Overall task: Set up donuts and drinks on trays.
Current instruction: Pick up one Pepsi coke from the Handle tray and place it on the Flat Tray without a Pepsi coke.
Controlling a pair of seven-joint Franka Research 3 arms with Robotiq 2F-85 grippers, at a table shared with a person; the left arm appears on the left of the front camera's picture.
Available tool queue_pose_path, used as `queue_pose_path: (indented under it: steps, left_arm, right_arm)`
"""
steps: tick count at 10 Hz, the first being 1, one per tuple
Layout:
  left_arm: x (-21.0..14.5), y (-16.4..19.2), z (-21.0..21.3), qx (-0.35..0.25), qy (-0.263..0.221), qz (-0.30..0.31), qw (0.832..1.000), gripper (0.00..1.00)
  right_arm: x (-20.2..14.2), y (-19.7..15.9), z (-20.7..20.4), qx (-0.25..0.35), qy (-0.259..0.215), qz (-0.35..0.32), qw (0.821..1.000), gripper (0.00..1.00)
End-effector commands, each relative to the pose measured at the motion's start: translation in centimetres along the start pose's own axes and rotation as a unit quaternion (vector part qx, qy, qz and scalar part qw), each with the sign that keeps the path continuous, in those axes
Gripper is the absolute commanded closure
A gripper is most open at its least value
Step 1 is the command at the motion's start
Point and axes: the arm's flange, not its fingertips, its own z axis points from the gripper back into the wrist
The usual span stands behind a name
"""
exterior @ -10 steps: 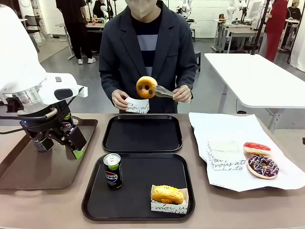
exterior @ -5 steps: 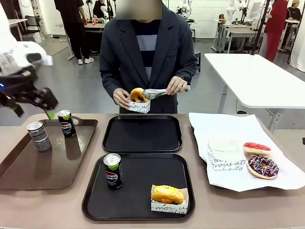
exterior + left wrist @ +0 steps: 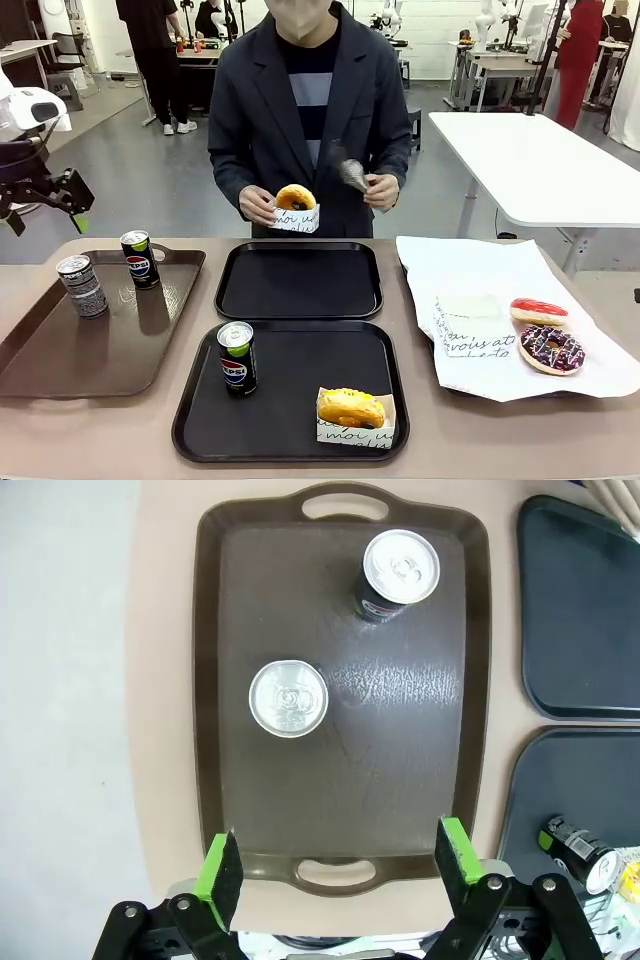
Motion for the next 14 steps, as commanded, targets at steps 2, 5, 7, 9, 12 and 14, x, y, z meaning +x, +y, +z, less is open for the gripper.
queue_pose_path:
  steps: [2, 5, 7, 9, 12, 14]
  left_arm:
    - [0.1, 0.0, 0.1, 0.008, -0.003, -0.005, 1.000, 0.00]
    - [0.1, 0.0, 0.1, 0.008, -0.003, -0.005, 1.000, 0.00]
    - [0.1, 0.0, 0.1, 0.008, -0.003, -0.005, 1.000, 0.00]
    - [0.0, -0.1, 0.1, 0.002, -0.001, -0.002, 1.000, 0.00]
    - [3.6, 0.9, -3.1, 0.009, -0.010, -0.012, 1.000, 0.00]
    - [5.3, 1.3, -5.3, 0.007, -0.006, -0.002, 1.000, 0.00]
  right_arm:
    - [0.0, 0.0, 0.0, 0.005, 0.000, 0.002, 1.000, 0.00]
    - [0.0, 0.0, 0.0, 0.005, 0.000, 0.002, 1.000, 0.00]
    - [0.0, 0.0, 0.0, 0.005, 0.000, 0.002, 1.000, 0.00]
    - [0.0, 0.0, 0.0, 0.005, 0.000, 0.002, 1.000, 0.00]
    - [0.0, 0.0, 0.0, 0.005, 0.000, 0.002, 1.000, 0.00]
    - [0.0, 0.0, 0.0, 0.005, 0.000, 0.002, 1.000, 0.00]
